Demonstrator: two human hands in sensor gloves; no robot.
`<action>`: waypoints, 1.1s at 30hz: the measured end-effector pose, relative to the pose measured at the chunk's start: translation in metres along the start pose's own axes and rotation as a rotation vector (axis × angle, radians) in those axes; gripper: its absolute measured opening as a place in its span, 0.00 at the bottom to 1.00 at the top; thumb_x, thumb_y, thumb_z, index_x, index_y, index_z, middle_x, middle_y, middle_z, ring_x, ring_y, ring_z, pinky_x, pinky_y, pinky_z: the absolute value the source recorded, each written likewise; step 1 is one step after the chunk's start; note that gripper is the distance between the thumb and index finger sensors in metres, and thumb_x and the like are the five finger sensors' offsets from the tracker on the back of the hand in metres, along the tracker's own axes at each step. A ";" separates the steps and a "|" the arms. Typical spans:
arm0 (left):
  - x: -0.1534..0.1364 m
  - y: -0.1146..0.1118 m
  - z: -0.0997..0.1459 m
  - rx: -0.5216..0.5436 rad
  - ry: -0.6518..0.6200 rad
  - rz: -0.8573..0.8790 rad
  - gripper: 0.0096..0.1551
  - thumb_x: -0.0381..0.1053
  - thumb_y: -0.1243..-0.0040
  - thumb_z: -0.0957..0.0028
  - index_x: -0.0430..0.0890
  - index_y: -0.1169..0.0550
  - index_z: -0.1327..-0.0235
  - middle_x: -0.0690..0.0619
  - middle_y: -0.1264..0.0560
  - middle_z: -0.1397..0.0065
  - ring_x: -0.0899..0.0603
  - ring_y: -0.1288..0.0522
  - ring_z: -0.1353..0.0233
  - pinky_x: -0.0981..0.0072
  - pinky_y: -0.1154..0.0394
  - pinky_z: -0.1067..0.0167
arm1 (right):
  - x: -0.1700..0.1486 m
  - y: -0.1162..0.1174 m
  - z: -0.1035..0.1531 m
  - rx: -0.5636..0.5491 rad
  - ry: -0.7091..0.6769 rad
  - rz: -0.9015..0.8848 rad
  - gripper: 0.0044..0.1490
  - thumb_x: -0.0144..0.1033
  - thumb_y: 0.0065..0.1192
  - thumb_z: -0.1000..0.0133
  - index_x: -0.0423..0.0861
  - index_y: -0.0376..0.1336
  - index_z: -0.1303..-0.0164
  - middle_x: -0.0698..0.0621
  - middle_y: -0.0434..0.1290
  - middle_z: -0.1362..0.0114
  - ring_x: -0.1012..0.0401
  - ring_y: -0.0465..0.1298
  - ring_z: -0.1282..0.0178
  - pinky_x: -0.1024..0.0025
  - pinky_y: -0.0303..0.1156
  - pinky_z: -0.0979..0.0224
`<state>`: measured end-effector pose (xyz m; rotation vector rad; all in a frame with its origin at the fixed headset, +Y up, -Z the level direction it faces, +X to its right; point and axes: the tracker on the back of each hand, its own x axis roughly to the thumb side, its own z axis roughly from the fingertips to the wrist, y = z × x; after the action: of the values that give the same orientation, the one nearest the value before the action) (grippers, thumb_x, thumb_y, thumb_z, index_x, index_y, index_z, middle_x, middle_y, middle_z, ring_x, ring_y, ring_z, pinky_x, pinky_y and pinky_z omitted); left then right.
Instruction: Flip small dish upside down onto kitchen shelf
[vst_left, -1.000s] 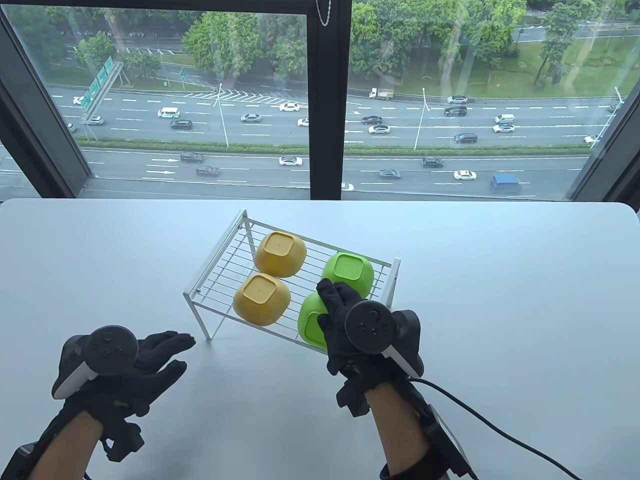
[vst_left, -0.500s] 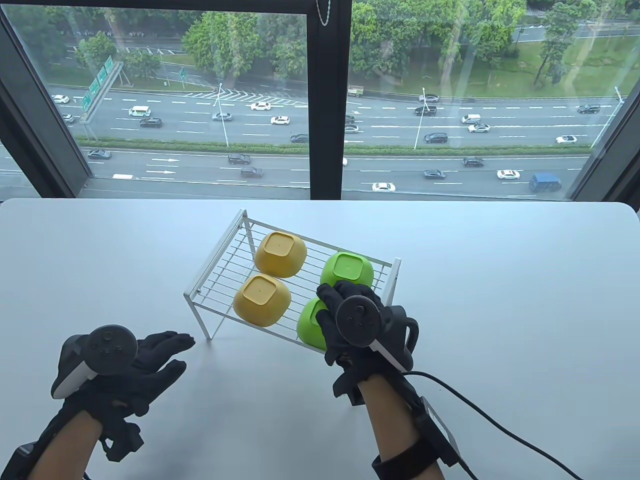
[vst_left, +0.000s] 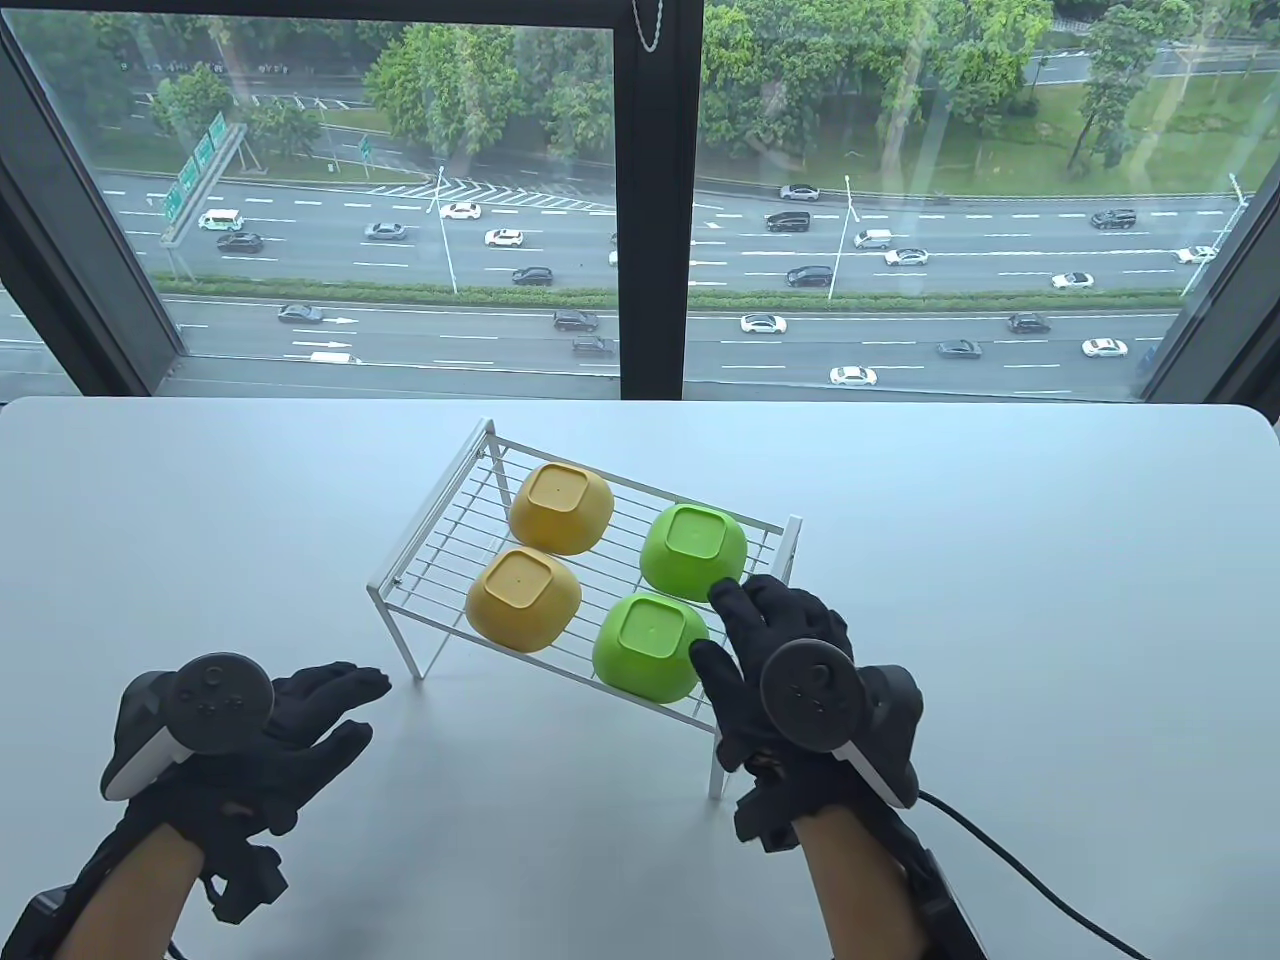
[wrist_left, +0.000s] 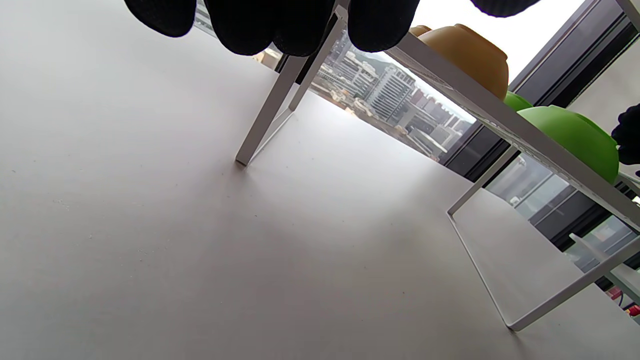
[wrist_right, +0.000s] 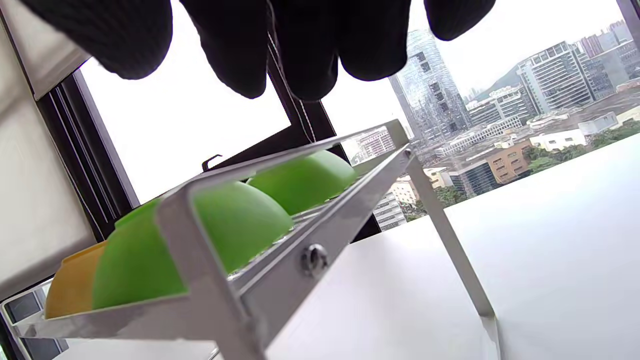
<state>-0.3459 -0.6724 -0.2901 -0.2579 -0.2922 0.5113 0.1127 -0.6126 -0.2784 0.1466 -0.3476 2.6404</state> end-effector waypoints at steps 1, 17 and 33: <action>0.000 0.000 0.000 0.003 -0.001 0.001 0.41 0.68 0.54 0.53 0.56 0.33 0.23 0.47 0.38 0.15 0.33 0.37 0.21 0.32 0.36 0.26 | -0.008 -0.001 0.005 -0.003 0.016 0.008 0.39 0.58 0.58 0.45 0.52 0.64 0.24 0.41 0.65 0.17 0.41 0.62 0.21 0.36 0.55 0.21; -0.014 -0.009 -0.010 -0.003 0.064 -0.010 0.41 0.68 0.54 0.53 0.56 0.32 0.24 0.47 0.38 0.15 0.33 0.39 0.19 0.29 0.40 0.25 | -0.094 0.038 0.031 0.285 0.156 0.042 0.47 0.64 0.55 0.46 0.56 0.53 0.17 0.43 0.57 0.12 0.40 0.56 0.18 0.30 0.45 0.21; -0.018 -0.015 -0.017 0.028 0.176 -0.143 0.41 0.67 0.53 0.54 0.57 0.32 0.24 0.48 0.40 0.14 0.33 0.42 0.17 0.27 0.44 0.24 | -0.134 0.053 0.026 0.425 0.238 0.031 0.54 0.72 0.49 0.49 0.54 0.48 0.15 0.46 0.43 0.07 0.43 0.37 0.12 0.32 0.31 0.23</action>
<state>-0.3484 -0.6975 -0.3048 -0.2512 -0.1311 0.3487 0.2077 -0.7235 -0.2865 -0.0390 0.2946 2.6881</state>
